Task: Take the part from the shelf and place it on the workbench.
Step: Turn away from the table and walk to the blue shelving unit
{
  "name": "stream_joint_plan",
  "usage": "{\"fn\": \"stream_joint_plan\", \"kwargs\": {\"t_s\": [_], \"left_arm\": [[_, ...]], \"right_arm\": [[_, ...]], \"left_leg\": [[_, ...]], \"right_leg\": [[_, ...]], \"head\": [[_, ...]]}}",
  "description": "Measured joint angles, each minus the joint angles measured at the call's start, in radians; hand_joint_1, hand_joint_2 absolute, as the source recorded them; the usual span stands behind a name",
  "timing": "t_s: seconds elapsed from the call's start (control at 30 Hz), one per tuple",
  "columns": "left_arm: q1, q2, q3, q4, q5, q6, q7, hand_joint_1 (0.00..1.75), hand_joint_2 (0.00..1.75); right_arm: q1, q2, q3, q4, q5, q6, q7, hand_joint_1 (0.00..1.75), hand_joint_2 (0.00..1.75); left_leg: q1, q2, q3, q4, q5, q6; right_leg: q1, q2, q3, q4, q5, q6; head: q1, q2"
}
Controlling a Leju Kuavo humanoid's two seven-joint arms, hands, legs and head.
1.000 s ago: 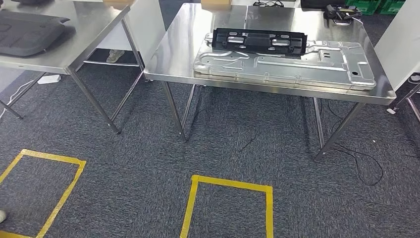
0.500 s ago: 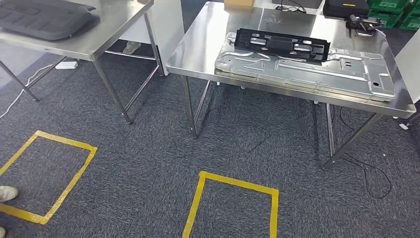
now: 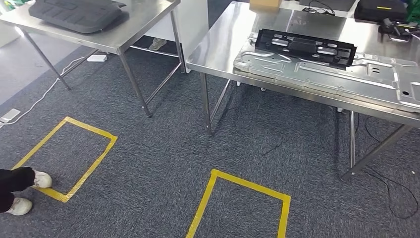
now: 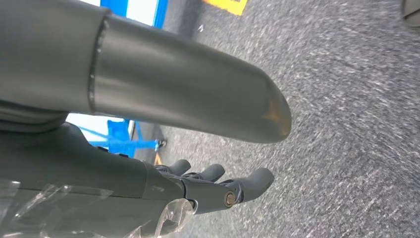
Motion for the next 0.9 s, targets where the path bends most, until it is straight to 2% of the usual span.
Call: {"fn": "stream_joint_plan", "kwargs": {"t_s": [0.03, 0.07, 0.1, 0.13, 0.2, 0.23, 0.27, 0.3, 0.37, 0.4, 0.43, 0.5, 0.53, 0.57, 0.6, 0.63, 0.67, 0.73, 0.77, 0.8, 0.87, 0.9], "left_arm": [[0.000, 0.000, 0.000, 0.000, -0.001, 0.000, 0.003, 0.00, 0.00], [0.002, -0.001, 0.000, 0.001, -0.003, 0.000, 0.007, 0.00, 0.00], [0.004, -0.001, 0.000, 0.001, -0.004, 0.000, 0.010, 0.00, 0.00], [0.005, -0.001, 0.000, 0.001, -0.006, -0.001, 0.011, 0.00, 0.00], [0.002, -0.001, 0.000, 0.001, -0.008, -0.003, 0.013, 0.00, 0.00], [0.000, -0.001, 0.000, 0.001, -0.009, -0.005, 0.016, 0.00, 0.00], [-0.002, -0.001, 0.000, 0.001, -0.008, -0.007, 0.019, 0.00, 0.00], [-0.002, 0.000, 0.000, 0.001, -0.008, -0.009, 0.021, 0.00, 0.00], [0.002, 0.000, 0.000, 0.001, -0.006, -0.010, 0.024, 0.00, 0.00], [0.004, 0.001, 0.000, 0.001, -0.005, -0.011, 0.025, 0.00, 0.00], [0.003, 0.001, 0.000, 0.001, -0.005, -0.011, 0.025, 0.00, 0.00], [0.000, 0.001, 0.000, 0.001, -0.003, -0.010, 0.025, 0.00, 0.00], [0.000, 0.001, 0.000, 0.001, -0.002, -0.010, 0.025, 0.00, 0.00], [0.001, 0.001, 0.000, 0.001, -0.002, -0.010, 0.025, 0.00, 0.00], [0.002, 0.001, 0.000, 0.001, 0.000, -0.010, 0.025, 0.00, 0.00], [0.003, 0.001, 0.000, 0.001, 0.000, -0.010, 0.026, 0.00, 0.00], [0.004, 0.001, 0.000, 0.001, 0.001, -0.010, 0.027, 0.00, 0.00], [0.002, 0.002, 0.000, 0.001, 0.002, -0.010, 0.028, 0.00, 0.00], [0.000, 0.002, 0.000, 0.001, 0.002, -0.009, 0.028, 0.00, 0.00], [-0.001, 0.003, 0.000, 0.001, 0.002, -0.009, 0.028, 0.00, 0.00], [0.000, 0.004, 0.000, 0.002, 0.000, -0.008, 0.028, 0.00, 0.00], [0.002, 0.005, 0.000, 0.002, 0.000, -0.007, 0.028, 0.00, 0.00]], "right_arm": [[0.001, 0.000, 0.000, 0.001, 0.000, -0.001, 0.001, 0.00, 0.00], [0.001, 0.000, 0.000, 0.001, 0.000, -0.002, 0.001, 0.00, 0.00], [0.001, 0.000, 0.000, 0.002, 0.001, -0.002, 0.002, 0.00, 0.00], [0.001, 0.001, 0.000, 0.002, 0.001, -0.003, 0.002, 0.00, 0.00], [-0.001, 0.001, 0.000, 0.002, 0.005, -0.004, 0.005, 0.00, 0.00], [-0.001, 0.002, 0.000, 0.002, 0.007, -0.005, 0.007, 0.00, 0.00], [-0.002, 0.001, 0.000, 0.002, 0.008, -0.007, 0.009, 0.00, 0.00], [-0.004, 0.001, 0.000, 0.002, 0.008, -0.009, 0.011, 0.00, 0.00], [-0.009, 0.001, 0.000, 0.002, 0.006, -0.012, 0.015, 0.00, 0.00], [-0.011, 0.000, 0.000, 0.002, 0.004, -0.012, 0.018, 0.00, 0.00], [-0.011, 0.000, 0.000, 0.002, 0.001, -0.013, 0.022, 0.00, 0.00], [-0.007, -0.002, 0.000, 0.003, -0.003, -0.014, 0.030, 0.00, 0.00], [-0.006, -0.002, 0.000, 0.003, -0.006, -0.014, 0.032, 0.00, 0.00], [-0.005, -0.002, 0.000, 0.004, -0.008, -0.014, 0.034, 0.00, 0.00], [-0.004, -0.002, 0.000, 0.005, -0.011, -0.014, 0.035, 0.00, 0.00], [-0.003, -0.002, 0.000, 0.005, -0.014, -0.015, 0.035, 0.00, 0.00], [-0.003, -0.002, 0.000, 0.005, -0.017, -0.016, 0.036, 0.00, 0.00], [0.000, -0.002, -0.001, 0.006, -0.025, -0.020, 0.039, 0.00, 0.00], [0.002, -0.002, -0.001, 0.006, -0.028, -0.021, 0.041, 0.00, 0.00], [0.002, -0.001, -0.002, 0.006, -0.031, -0.023, 0.042, 0.00, 0.00], [0.000, 0.001, -0.003, 0.007, -0.034, -0.024, 0.044, 0.00, 0.00], [-0.002, 0.002, -0.004, 0.007, -0.036, -0.025, 0.045, 0.00, 0.00]], "left_leg": [[0.005, 0.004, -0.028, 0.067, -0.028, -0.006], [0.009, 0.006, -0.042, 0.107, -0.039, -0.011], [0.014, 0.009, -0.036, 0.106, -0.032, -0.014], [0.017, 0.014, -0.008, 0.061, -0.008, -0.016], [0.017, 0.048, 0.078, -0.095, 0.050, -0.016], [0.014, 0.063, 0.110, -0.158, 0.069, -0.012], [0.010, 0.073, 0.127, -0.195, 0.077, -0.006], [0.006, 0.075, 0.129, -0.208, 0.077, 0.001], [0.004, 0.057, 0.125, -0.209, 0.082, 0.016], [0.005, 0.048, 0.125, -0.212, 0.086, 0.025], [0.007, 0.039, 0.125, -0.216, 0.090, 0.034], [0.006, 0.020, 0.122, -0.218, 0.095, 0.046], [0.004, 0.010, 0.120, -0.218, 0.096, 0.049], [0.002, -0.001, 0.119, -0.217, 0.096, 0.050], [0.000, -0.013, 0.119, -0.216, 0.096, 0.050], [-0.001, -0.026, 0.120, -0.215, 0.096, 0.050], [-0.001, -0.038, 0.121, -0.213, 0.096, 0.049], [-0.003, -0.061, 0.115, -0.203, 0.093, 0.043], [-0.004, -0.072, 0.110, -0.198, 0.092, 0.038], [-0.005, -0.080, 0.104, -0.194, 0.092, 0.032], [-0.002, -0.092, 0.096, -0.190, 0.093, 0.023], [-0.002, -0.080, 0.091, -0.180, 0.087, 0.018]], "right_leg": [[0.000, -0.011, -0.003, 0.000, 0.000, 0.000], [-0.001, -0.022, -0.004, 0.000, 0.001, 0.000], [-0.002, -0.033, -0.005, 0.000, 0.001, 0.000], [-0.003, -0.043, -0.004, 0.000, 0.001, 0.001], [-0.003, -0.062, -0.001, 0.001, -0.001, 0.007], [-0.002, -0.071, 0.000, 0.001, -0.002, 0.012], [0.000, -0.079, 0.001, 0.002, -0.004, 0.019], [0.002, -0.087, 0.002, 0.001, -0.004, 0.026], [-0.001, -0.094, 0.004, 0.002, -0.007, 0.040], [-0.003, -0.082, 0.000, 0.013, -0.017, 0.045], [-0.004, -0.060, -0.013, 0.046, -0.040, 0.049], [-0.005, -0.014, -0.073, 0.175, -0.111, 0.050], [-0.004, -0.004, -0.109, 0.249, -0.142, 0.049], [-0.004, 0.000, -0.134, 0.300, -0.155, 0.050], [-0.003, 0.001, -0.143, 0.314, -0.148, 0.050], [-0.004, 0.004, -0.131, 0.285, -0.121, 0.049], [-0.005, 0.013, -0.103, 0.222, -0.082, 0.048], [-0.008, 0.055, -0.045, 0.085, -0.023, 0.045], [-0.010, 0.071, -0.030, 0.046, -0.011, 0.043], [-0.010, 0.078, -0.026, 0.031, -0.009, 0.040], [-0.008, 0.057, -0.026, 0.029, -0.007, 0.031], [-0.008, 0.045, -0.025, 0.028, -0.005, 0.025]], "head": [[0.000, 0.000], [0.000, 0.000], [0.000, 0.000], [0.000, 0.000], [0.000, 0.000], [0.000, 0.000], [0.000, 0.000], [0.001, 0.000], [0.001, 0.000], [0.002, 0.000], [0.002, 0.000], [0.002, 0.000], [0.002, 0.000], [0.002, 0.000], [0.002, 0.000], [0.002, 0.000], [0.002, 0.000], [0.002, 0.000], [0.002, 0.000], [0.002, 0.000], [0.002, 0.000], [0.002, 0.000]]}}
